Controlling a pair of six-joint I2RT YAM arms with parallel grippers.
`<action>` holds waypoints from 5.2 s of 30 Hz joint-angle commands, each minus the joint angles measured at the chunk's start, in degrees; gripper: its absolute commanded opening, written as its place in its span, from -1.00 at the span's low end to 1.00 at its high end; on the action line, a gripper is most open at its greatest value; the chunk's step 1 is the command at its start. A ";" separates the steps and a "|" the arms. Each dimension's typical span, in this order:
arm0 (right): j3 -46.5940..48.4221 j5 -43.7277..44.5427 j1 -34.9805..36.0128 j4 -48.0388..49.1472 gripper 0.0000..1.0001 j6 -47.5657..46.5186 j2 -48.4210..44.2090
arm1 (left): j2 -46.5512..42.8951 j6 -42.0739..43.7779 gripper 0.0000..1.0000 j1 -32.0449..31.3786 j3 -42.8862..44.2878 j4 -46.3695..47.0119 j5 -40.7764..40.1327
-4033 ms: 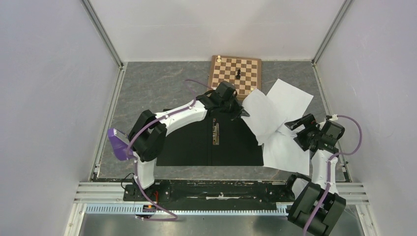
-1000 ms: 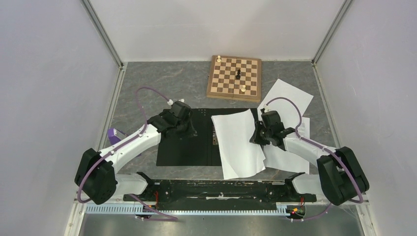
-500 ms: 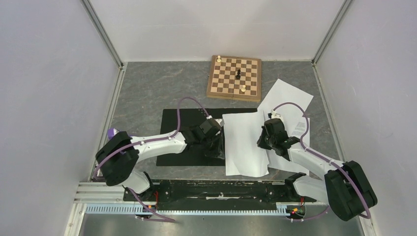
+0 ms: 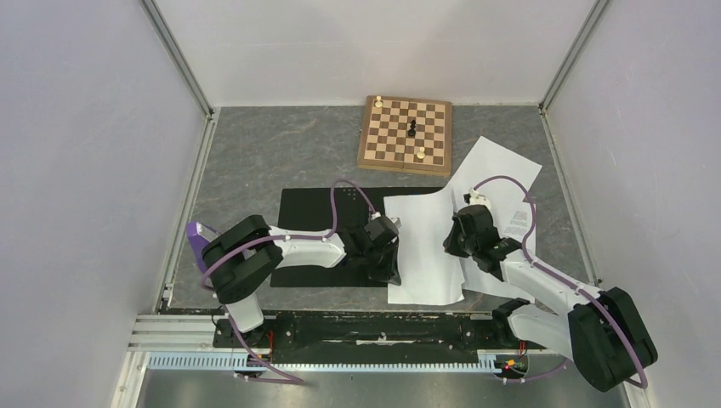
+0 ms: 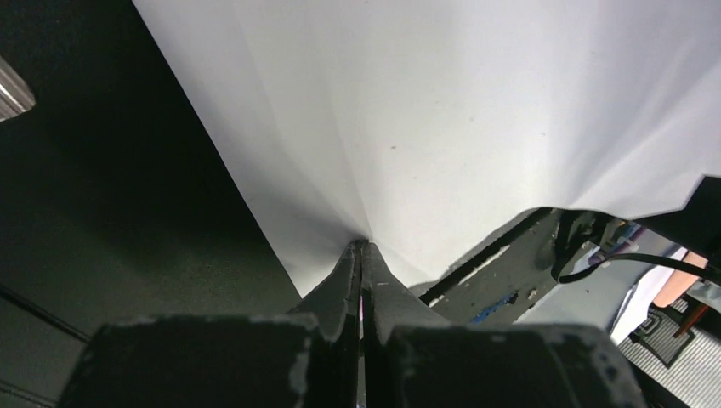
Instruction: Put the files into the folder
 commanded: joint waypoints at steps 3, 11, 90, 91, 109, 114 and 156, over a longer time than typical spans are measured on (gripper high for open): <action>4.69 -1.08 2.41 -1.35 -1.00 1.50 -4.54 | 3.37 -5.58 -0.95 -0.38 1.50 -4.91 -6.84; 10.76 -2.89 8.94 -3.69 -1.00 5.88 -9.86 | 2.87 -11.07 -0.95 -0.43 0.50 -11.10 -14.37; 7.40 -0.86 6.14 8.87 0.02 2.36 12.80 | -4.21 6.75 -0.95 14.94 0.84 -24.60 -28.05; 7.94 -0.22 6.06 8.80 0.14 1.57 12.63 | -4.24 6.84 -0.95 14.96 0.93 -24.77 -28.21; 11.71 -2.57 2.19 8.21 0.71 -6.23 19.43 | -3.40 9.71 -0.95 15.04 2.35 -25.15 -27.67; 13.73 -1.88 1.49 6.96 0.78 -7.63 22.22 | -3.20 10.26 -0.95 15.47 2.30 -25.23 -27.46; 23.40 0.00 -1.70 6.86 0.96 -8.42 29.25 | -4.15 11.75 -0.95 17.47 3.86 -25.92 -25.14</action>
